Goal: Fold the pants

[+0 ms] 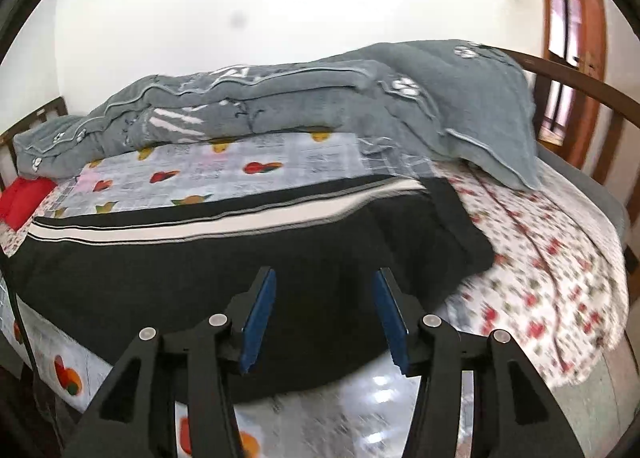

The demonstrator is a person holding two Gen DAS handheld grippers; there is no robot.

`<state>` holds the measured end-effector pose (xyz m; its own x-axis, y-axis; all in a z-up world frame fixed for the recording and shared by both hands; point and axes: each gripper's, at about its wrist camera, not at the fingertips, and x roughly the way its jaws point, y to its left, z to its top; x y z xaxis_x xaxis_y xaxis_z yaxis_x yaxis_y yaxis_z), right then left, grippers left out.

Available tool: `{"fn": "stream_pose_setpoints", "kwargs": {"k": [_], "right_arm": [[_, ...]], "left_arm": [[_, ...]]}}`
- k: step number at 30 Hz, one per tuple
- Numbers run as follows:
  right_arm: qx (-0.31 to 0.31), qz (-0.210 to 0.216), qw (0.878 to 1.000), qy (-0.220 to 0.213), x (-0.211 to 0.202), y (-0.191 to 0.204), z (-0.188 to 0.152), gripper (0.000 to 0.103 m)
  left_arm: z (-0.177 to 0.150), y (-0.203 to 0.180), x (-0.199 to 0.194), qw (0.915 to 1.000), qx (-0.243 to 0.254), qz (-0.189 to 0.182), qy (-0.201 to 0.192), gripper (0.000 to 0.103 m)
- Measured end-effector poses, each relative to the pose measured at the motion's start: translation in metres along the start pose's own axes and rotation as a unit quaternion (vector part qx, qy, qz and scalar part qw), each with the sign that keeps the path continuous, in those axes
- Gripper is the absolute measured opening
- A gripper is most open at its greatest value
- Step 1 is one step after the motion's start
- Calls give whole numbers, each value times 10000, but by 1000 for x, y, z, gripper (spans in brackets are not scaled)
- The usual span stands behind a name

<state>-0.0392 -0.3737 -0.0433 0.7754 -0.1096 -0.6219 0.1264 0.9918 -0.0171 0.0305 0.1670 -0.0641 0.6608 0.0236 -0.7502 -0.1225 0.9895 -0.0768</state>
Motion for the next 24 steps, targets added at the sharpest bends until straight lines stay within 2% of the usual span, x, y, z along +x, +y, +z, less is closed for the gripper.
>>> {"fn": "stream_pose_setpoints", "kwargs": {"k": [4, 6, 8, 12, 19, 23, 24], "right_arm": [[-402, 101, 9991, 118, 38, 21, 29, 53], [-567, 116, 9983, 114, 55, 26, 40, 62], [-806, 244, 9964, 128, 77, 30, 53, 66], [-1175, 547, 9909, 369, 129, 35, 74, 66], [-2361, 987, 9625, 902, 207, 60, 93, 66], [-2866, 1000, 9415, 1464, 250, 71, 82, 66], [-2943, 1005, 9397, 1426, 252, 72, 79, 66]], "left_arm": [[9, -3, 21, 9999, -89, -12, 96, 64], [14, -4, 33, 9998, -135, 1, 172, 64], [21, -4, 45, 9996, -184, -16, 206, 64], [28, -7, 68, 9993, -207, 81, 290, 64], [41, -12, 95, 9986, -382, 86, 348, 64], [49, -20, 107, 9983, -408, -30, 413, 64], [50, -22, 107, 9985, -391, -3, 381, 64]]}}
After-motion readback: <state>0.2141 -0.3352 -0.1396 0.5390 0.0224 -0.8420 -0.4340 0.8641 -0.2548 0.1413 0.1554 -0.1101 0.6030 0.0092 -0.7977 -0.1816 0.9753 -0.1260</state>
